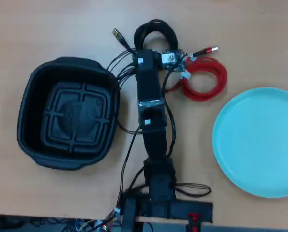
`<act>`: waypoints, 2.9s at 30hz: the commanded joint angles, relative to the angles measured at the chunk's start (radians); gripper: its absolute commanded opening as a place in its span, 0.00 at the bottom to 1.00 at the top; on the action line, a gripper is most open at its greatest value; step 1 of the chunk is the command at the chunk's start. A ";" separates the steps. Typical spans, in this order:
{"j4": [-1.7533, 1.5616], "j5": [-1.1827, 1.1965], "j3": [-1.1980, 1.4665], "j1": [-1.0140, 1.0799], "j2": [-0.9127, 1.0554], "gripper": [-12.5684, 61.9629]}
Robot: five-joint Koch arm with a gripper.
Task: Put a black charging cable in a black bowl and put a red charging cable in a green bowl
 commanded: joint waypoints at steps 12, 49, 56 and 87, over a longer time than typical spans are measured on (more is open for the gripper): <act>0.124 0.186 -0.101 -0.002 -0.037 0.79; 0.123 0.146 -0.098 -0.043 0.106 0.08; 0.114 0.144 -0.103 -0.046 0.262 0.08; 0.023 0.061 0.063 -0.057 0.397 0.72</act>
